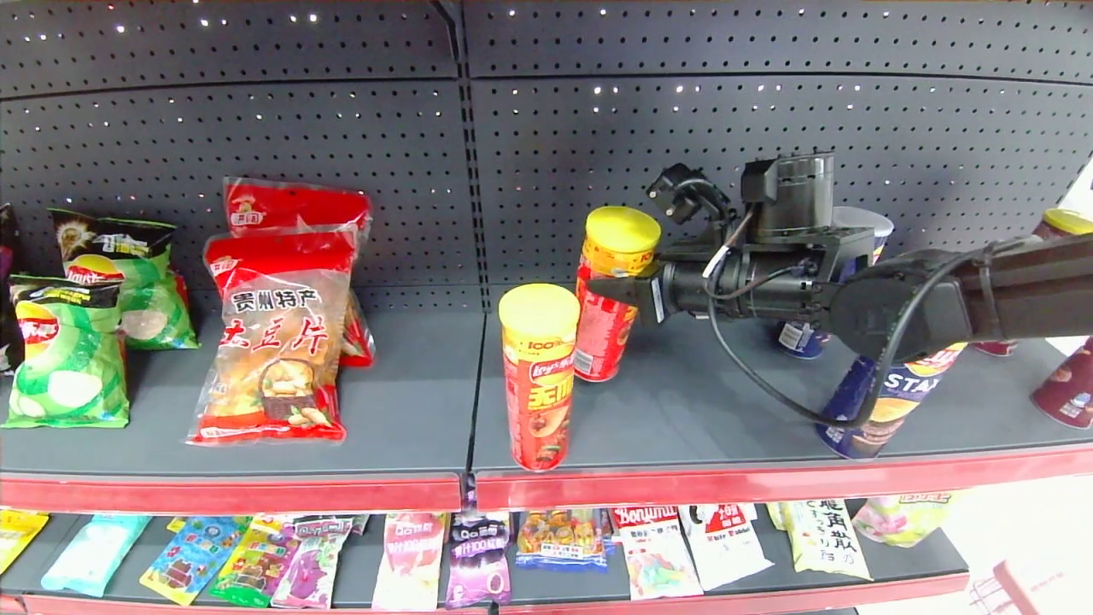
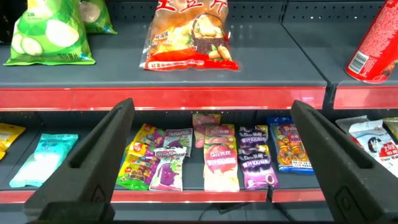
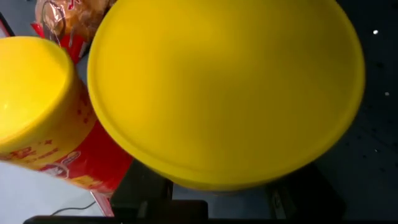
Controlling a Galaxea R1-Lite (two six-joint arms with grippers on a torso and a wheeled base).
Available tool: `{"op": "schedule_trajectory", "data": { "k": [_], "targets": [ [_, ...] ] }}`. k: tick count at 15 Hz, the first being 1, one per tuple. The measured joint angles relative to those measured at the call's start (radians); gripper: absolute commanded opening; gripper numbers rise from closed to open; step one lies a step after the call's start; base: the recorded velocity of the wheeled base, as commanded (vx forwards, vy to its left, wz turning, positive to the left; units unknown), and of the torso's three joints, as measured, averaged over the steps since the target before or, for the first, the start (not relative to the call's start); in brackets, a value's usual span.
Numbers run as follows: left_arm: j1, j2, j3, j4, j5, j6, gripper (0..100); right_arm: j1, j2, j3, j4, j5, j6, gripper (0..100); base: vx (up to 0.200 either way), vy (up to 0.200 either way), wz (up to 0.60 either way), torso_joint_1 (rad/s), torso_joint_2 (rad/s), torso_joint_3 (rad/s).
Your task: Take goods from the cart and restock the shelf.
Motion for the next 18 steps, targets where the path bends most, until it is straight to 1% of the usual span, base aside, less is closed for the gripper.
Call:
{"op": "schedule_trajectory", "data": {
  "k": [5, 18],
  "targets": [
    [0.000, 0.000, 0.000, 0.000, 0.000, 0.000, 100, -0.001, 0.057, -0.041, 0.006, 0.034, -0.001, 0, 0.000, 0.000, 0.00, 0.000, 0.00, 0.000],
    [0.000, 0.000, 0.000, 0.000, 0.000, 0.000, 100, 0.020, 0.131, -0.095, 0.012, 0.031, -0.001, 0, 0.000, 0.000, 0.00, 0.000, 0.00, 0.000]
  ]
}}
